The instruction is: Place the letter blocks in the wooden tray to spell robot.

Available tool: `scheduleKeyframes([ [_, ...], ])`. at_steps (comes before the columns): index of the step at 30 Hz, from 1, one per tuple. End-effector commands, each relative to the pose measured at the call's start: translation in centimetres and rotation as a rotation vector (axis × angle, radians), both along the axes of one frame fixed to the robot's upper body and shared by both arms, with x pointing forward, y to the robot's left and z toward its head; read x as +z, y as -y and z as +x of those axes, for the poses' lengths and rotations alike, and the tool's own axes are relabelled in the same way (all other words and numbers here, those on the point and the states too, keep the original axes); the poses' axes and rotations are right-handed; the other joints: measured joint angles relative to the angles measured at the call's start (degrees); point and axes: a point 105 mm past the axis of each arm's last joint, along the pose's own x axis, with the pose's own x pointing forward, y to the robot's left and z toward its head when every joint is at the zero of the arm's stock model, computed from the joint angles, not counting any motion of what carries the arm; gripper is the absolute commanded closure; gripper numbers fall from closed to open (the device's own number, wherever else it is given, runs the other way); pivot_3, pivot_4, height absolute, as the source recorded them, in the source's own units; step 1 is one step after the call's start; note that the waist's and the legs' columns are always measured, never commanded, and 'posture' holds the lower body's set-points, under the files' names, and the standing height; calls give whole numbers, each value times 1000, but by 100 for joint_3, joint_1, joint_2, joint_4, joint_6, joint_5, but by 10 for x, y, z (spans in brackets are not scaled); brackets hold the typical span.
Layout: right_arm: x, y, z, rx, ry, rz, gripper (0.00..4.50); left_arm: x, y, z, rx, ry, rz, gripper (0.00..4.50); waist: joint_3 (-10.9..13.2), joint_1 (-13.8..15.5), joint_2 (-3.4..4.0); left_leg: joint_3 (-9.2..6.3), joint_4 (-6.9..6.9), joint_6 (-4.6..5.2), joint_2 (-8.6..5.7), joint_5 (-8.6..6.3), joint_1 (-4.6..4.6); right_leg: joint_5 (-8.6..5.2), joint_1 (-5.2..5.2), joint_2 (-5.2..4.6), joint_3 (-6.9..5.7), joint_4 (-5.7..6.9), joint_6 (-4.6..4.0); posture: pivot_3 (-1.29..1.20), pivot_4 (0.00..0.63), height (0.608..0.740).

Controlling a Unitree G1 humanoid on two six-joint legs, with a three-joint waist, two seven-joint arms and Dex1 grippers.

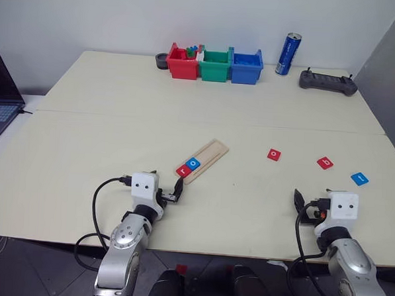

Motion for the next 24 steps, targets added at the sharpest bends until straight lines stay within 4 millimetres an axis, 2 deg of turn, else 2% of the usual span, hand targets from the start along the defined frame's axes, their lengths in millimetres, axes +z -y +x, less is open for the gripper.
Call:
scheduleKeyframes([
  [1,14,0,-2,0,52,-11,35,11,5,-3,-23,39,-7,0,0,1,0,0,0,0,0,0,0,0,0,0,0,0,0,0,150,740],
  [12,14,-3,-5,-9,58,-10,35,15,19,-7,-111,49,-48,0,0,1,0,1,0,0,1,0,0,0,0,0,0,0,0,0,150,740],
  [24,16,0,-4,-25,64,-14,35,15,19,-6,-114,55,-38,0,0,1,0,1,0,0,0,0,0,-1,0,1,0,-1,0,0,150,740],
])
